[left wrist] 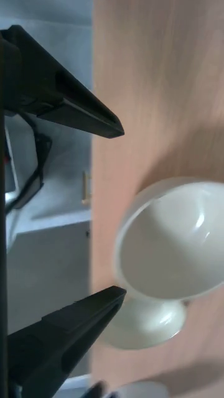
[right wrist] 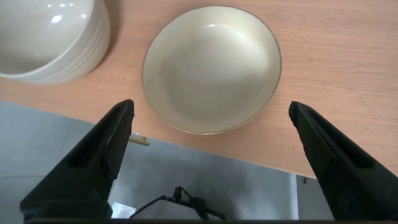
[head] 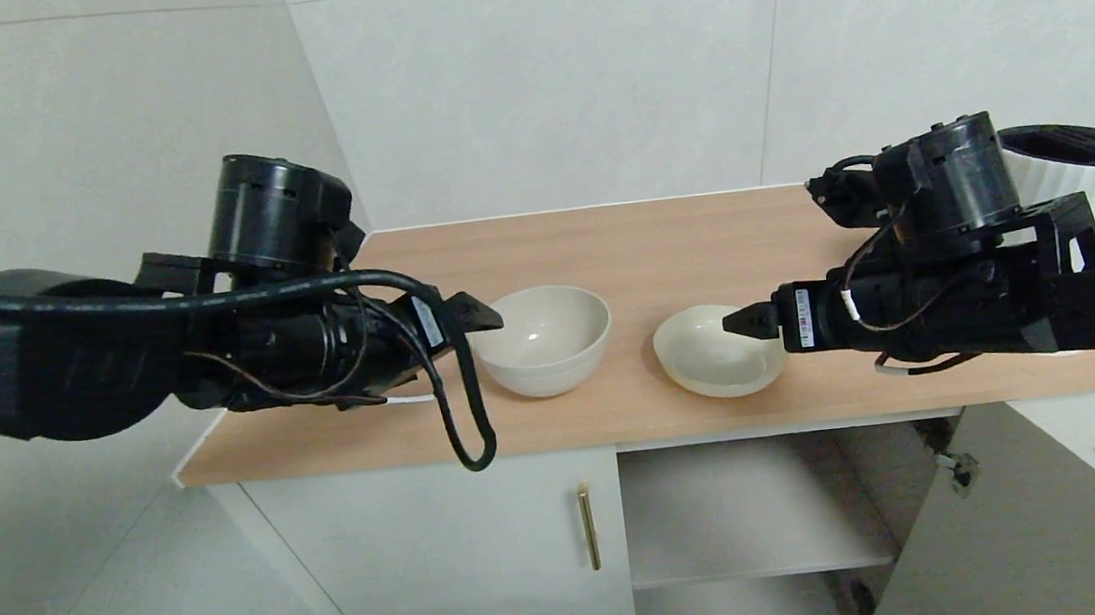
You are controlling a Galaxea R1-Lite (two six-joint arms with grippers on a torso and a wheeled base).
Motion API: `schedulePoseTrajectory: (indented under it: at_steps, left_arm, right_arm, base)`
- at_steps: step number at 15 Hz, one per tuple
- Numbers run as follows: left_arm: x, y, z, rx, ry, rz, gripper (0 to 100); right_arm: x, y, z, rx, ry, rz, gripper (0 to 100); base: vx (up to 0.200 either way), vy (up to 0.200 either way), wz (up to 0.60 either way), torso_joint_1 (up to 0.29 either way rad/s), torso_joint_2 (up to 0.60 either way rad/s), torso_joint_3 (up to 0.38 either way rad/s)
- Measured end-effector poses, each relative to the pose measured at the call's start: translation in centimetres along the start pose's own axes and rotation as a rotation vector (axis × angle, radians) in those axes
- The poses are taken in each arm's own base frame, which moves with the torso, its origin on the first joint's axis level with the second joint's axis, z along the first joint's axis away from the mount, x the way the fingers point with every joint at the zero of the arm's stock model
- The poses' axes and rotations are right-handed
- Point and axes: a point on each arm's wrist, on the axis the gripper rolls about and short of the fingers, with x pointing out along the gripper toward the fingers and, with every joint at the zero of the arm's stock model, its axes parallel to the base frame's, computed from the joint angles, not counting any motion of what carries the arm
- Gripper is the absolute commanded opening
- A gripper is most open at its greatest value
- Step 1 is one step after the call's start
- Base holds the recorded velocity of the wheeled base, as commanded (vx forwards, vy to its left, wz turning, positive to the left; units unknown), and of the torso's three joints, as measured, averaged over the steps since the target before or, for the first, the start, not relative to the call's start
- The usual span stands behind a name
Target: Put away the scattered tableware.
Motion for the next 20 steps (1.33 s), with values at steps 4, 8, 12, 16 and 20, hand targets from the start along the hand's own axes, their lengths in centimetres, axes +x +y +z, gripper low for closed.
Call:
schedulePoseTrajectory:
  at_steps: [4,8,12,16,20]
  left_arm:
    - [3.3,0.1,-0.4,0.0,-0.044,0.127,100]
    - [5.8,0.0,-1.1,0.007,-0.076,0.151,100]
    - [6.2,0.1,-1.4,0.01,-0.066,0.156,100]
    - [6.2,0.1,-1.5,0.01,-0.065,0.158,0]
    - [5.6,-0.1,-1.3,0.008,-0.073,0.145,0]
  right_arm:
    - [0.0,-0.1,0.0,0.002,-0.001,-0.002,100]
    - [0.0,-0.1,0.0,0.002,-0.001,-0.003,100]
    - [0.0,-0.1,0.0,0.002,-0.001,-0.003,100]
    - [0.0,-0.1,0.0,0.001,0.0,-0.003,100]
    - [0.0,-0.1,0.0,0.001,0.001,-0.004,100]
  base:
    - [0.0,0.0,0.0,0.0,0.0,0.0]
    - [0.0,0.0,0.0,0.0,0.0,0.0]
    - [0.0,0.0,0.0,0.0,0.0,0.0]
    - [0.0,0.0,0.0,0.0,0.0,0.0]
    - [0.0,0.0,0.0,0.0,0.0,0.0]
